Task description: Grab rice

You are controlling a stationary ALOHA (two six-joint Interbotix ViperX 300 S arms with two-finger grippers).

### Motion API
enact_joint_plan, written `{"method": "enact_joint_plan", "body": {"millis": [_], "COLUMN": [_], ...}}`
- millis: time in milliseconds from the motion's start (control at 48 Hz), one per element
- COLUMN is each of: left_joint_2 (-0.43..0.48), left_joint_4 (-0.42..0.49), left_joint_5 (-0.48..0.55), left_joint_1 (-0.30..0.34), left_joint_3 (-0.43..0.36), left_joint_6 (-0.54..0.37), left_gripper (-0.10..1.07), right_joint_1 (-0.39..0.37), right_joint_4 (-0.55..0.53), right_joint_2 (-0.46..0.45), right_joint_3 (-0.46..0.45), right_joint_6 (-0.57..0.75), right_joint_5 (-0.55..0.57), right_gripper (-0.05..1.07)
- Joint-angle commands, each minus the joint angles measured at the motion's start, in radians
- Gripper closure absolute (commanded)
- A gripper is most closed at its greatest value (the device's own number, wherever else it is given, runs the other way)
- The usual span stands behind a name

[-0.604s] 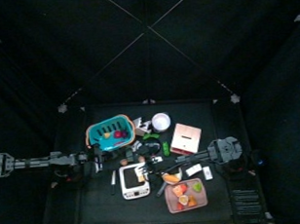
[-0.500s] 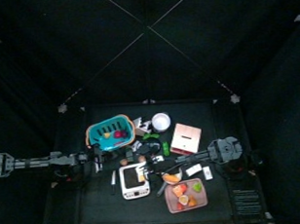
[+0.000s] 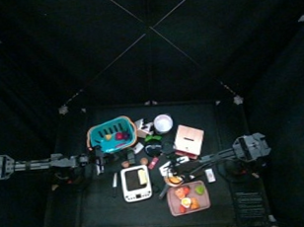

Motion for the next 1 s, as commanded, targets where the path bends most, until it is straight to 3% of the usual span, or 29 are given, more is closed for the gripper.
{"method": "enact_joint_plan", "body": {"millis": [0, 229, 396, 771, 979], "left_joint_2": [0.002, 0.002, 0.002, 0.002, 0.003], "left_joint_4": [0.000, 0.000, 0.000, -0.002, -0.008], "left_joint_5": [-0.018, -0.051, -0.069, -0.081, -0.081], "left_joint_1": [-0.002, -0.006, -0.008, -0.009, -0.043], "left_joint_3": [-0.020, -0.026, -0.023, -0.011, -0.011], "left_joint_6": [0.003, 0.003, 0.003, -0.002, 0.000], "left_gripper": [0.51, 0.51, 0.51, 0.51, 0.51], "right_joint_1": [0.031, 0.103, 0.164, 0.295, 0.350], "right_joint_4": [-0.006, -0.040, -0.038, 0.032, 0.109], "right_joint_2": [-0.123, -0.313, -0.419, -0.485, -0.515], "right_joint_3": [0.106, 0.357, 0.483, 0.615, 0.681], "right_joint_6": [0.074, 0.245, 0.316, 0.359, 0.371], "right_joint_5": [-0.015, -0.158, -0.224, -0.224, -0.227], "right_gripper": [0.47, 0.47, 0.47, 0.46, 0.31]}}
